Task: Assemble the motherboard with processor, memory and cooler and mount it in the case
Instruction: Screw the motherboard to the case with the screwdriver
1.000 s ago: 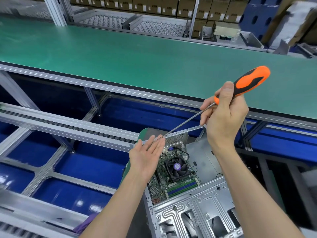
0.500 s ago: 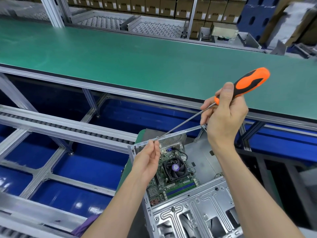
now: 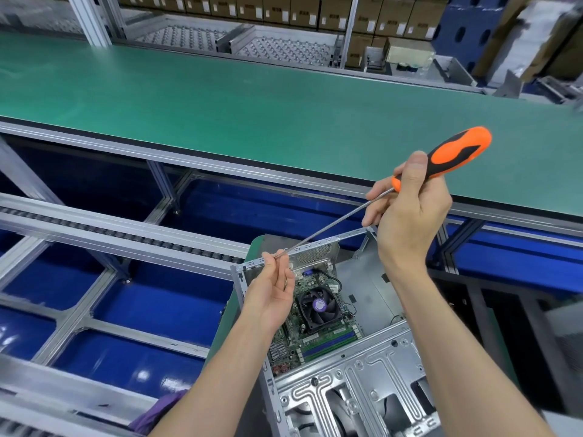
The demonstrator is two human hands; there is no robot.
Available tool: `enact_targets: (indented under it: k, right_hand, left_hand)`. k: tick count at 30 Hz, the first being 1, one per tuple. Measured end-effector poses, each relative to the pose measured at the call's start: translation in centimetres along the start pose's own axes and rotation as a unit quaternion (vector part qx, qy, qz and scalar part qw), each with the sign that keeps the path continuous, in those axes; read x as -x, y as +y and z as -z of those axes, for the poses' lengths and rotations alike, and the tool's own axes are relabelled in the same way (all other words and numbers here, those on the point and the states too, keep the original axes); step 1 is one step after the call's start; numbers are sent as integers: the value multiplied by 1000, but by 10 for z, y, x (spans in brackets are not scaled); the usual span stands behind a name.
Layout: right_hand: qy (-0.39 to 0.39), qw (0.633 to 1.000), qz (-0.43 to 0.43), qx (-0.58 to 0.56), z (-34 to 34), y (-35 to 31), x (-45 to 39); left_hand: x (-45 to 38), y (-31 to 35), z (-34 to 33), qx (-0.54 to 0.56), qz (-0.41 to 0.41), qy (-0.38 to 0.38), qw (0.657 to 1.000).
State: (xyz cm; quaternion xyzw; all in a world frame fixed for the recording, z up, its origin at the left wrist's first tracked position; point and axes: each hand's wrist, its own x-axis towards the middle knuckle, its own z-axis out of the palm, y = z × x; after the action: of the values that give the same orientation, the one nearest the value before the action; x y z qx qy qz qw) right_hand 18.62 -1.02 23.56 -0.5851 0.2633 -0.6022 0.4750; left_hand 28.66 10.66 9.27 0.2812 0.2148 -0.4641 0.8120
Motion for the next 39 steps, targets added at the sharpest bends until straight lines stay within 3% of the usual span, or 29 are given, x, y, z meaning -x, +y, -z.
enact_targets:
  k: [5, 13, 19, 27, 30, 32, 35, 39]
  right_hand:
    - [-15, 1000, -14, -4, 2, 3, 2]
    - [-119, 992, -35, -3, 13, 14, 11]
    - [-151, 987, -50, 25, 10, 19, 17]
    - [-194, 979, -19, 56, -5, 2, 4]
    - [-208, 975, -1, 72, -12, 0, 0]
    - [-224, 970, 9, 95, -16, 5, 3]
    - [-255, 959, 14, 125, -22, 18, 14]
    - [-302, 941, 22, 148, -32, 41, 37]
  left_hand:
    - [-2, 0, 3, 28, 5, -7, 1000]
    - [3, -5, -4, 127, -8, 0, 992]
    - [8, -12, -8, 157, -15, 23, 987]
    - [12, -11, -1, 38, 0, 7, 999]
    - [19, -5, 11, -91, -38, 13, 995]
    - [24, 1, 19, -269, -147, 21, 951]
    - [26, 24, 21, -505, -342, 39, 792]
    - [18, 58, 10, -611, -362, -128, 692]
